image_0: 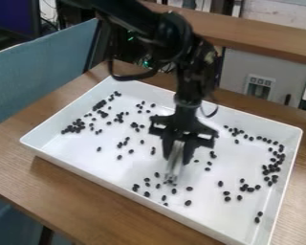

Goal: Sweep into pile

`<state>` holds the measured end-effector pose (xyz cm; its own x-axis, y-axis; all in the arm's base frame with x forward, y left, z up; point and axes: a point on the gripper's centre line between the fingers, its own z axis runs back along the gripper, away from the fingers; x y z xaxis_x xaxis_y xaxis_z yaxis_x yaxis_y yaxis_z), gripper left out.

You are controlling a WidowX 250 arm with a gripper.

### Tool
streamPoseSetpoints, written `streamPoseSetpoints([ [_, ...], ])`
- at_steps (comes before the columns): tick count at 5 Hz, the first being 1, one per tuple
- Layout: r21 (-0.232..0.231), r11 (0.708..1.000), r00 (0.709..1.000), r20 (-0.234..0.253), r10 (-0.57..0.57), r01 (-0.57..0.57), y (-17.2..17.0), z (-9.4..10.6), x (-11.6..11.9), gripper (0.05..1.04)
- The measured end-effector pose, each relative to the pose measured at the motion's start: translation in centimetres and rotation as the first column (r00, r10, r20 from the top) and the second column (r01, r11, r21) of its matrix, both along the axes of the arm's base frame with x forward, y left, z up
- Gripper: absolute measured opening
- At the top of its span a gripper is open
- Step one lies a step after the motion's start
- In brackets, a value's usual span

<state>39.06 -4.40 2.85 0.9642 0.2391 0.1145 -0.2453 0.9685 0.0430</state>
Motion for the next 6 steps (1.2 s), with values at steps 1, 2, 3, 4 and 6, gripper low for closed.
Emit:
streamPoseSetpoints([
  [1, -0.015, 0.997, 0.997, 0.028, -0.078, 0.079, -3.2, 1.8, 0.9, 0.386],
  [2, -0.069, 0.976, 0.977, 0.07, -0.201, 0.206, -7.6, 3.7, 1.4, 0.386],
  [3, -0.101, 0.936, 0.941, 0.074, -0.33, 0.336, -11.4, 3.6, 1.8, 0.386],
  [4, -0.11, 0.923, 0.93, 0.034, -0.367, 0.369, -13.0, 2.3, 2.3, 0.386],
  [6, -0.089, 0.943, 0.947, 0.046, -0.318, 0.321, -12.4, 0.8, 2.3, 0.386],
])
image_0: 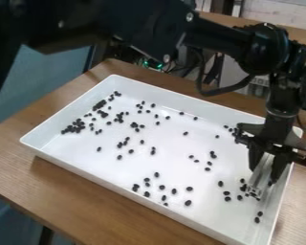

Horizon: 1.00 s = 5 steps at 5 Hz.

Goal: Sweep into pile

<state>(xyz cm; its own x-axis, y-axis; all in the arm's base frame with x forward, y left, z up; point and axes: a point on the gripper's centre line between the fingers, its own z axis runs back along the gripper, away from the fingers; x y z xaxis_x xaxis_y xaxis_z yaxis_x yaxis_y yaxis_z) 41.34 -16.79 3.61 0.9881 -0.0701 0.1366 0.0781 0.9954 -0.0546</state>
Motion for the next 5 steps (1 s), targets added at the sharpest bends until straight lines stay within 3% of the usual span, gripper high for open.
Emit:
streamPoseSetpoints([
  [2, -0.034, 0.999, 1.0, 0.01, -0.008, 0.008, -0.5, -0.8, 1.0, 0.386],
  [3, -0.047, 0.999, 1.0, -0.007, -0.016, 0.015, -0.9, -1.3, 1.6, 0.386],
  [5, 0.03, 0.998, 0.994, -0.101, 0.05, -0.048, 2.8, -1.6, 1.3, 0.386],
])
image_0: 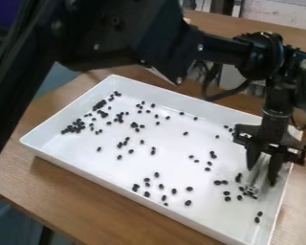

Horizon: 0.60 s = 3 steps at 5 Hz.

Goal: Sweep into pile

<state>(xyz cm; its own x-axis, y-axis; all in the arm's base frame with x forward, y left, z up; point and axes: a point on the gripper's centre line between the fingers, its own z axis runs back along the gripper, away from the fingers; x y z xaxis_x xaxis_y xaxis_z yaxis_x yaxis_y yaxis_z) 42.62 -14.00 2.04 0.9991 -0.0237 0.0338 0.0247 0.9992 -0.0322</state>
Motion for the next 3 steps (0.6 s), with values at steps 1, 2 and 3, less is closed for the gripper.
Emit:
streamPoseSetpoints([
  [1, 0.035, 0.998, 0.999, -0.029, 0.045, -0.044, 4.0, -0.6, 0.1, 0.386],
  [2, 0.068, 0.992, 0.993, -0.039, 0.109, -0.106, 9.2, -0.5, -0.6, 0.386],
  [3, 0.111, 0.978, 0.983, -0.043, 0.18, -0.174, 13.5, -0.4, -1.5, 0.386],
])
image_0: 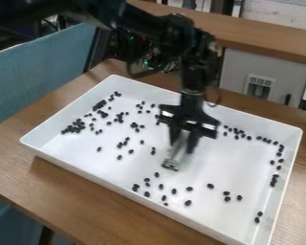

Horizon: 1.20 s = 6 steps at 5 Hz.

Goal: Sweep into pile

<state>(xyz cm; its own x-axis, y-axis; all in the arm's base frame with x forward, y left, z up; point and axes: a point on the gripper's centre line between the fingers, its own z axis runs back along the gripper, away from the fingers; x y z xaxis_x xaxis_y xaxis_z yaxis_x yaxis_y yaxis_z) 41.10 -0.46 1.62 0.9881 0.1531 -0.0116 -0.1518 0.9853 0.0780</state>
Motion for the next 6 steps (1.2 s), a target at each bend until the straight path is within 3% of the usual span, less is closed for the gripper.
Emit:
streamPoseSetpoints([
  [1, 0.051, 0.991, 0.992, 0.004, 0.123, -0.123, 4.5, 0.0, -1.9, 0.386],
  [3, 0.092, 0.951, 0.955, 0.0, 0.297, -0.295, 14.2, 0.3, -4.7, 0.386],
  [4, 0.096, 0.95, 0.955, 0.03, 0.294, -0.296, 14.8, 1.9, -4.5, 0.386],
  [5, 0.069, 0.973, 0.97, 0.121, 0.211, -0.22, 11.9, 4.9, -2.4, 0.386],
  [6, 0.027, 0.996, 0.98, 0.181, 0.079, -0.085, 6.2, 6.3, -0.7, 0.386],
])
